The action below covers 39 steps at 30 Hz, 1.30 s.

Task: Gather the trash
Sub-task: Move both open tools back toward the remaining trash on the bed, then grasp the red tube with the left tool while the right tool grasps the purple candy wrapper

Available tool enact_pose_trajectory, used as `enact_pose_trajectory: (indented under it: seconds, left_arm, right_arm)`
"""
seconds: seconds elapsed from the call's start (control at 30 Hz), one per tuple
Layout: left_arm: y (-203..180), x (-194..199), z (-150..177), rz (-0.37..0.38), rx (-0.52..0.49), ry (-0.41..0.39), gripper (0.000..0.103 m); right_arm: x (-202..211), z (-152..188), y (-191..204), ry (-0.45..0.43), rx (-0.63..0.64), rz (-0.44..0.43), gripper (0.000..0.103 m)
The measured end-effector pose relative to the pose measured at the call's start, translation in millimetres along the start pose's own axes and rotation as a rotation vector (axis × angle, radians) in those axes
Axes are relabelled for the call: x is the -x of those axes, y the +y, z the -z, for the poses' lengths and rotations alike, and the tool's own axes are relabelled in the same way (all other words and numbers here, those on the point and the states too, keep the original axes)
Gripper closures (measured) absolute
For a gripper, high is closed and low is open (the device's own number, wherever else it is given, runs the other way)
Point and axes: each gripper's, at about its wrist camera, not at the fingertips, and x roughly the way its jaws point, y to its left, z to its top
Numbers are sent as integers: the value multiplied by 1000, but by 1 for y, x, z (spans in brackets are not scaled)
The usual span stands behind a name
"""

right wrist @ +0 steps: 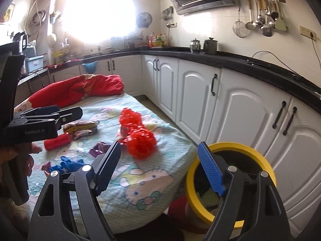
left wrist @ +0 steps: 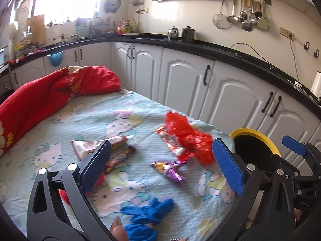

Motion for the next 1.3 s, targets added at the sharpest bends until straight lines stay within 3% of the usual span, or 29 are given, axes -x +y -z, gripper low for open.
enact_pose_trajectory:
  seconds: [0.47, 0.87, 1.23, 1.3]
  left_arm:
    - [62, 6, 17, -99, 46, 31, 11]
    - [110, -6, 41, -136, 41, 119, 11]
    - [127, -37, 54, -81, -21, 228, 11]
    - [127, -44, 56, -70, -32, 250, 16]
  right_arm:
    - [-28, 2, 43, 45, 30, -83, 27]
    - [-69, 13, 80, 130, 77, -149, 27]
    - [-106, 21, 93, 200, 109, -156, 45]
    - [-113, 22, 94, 214, 116, -157, 55]
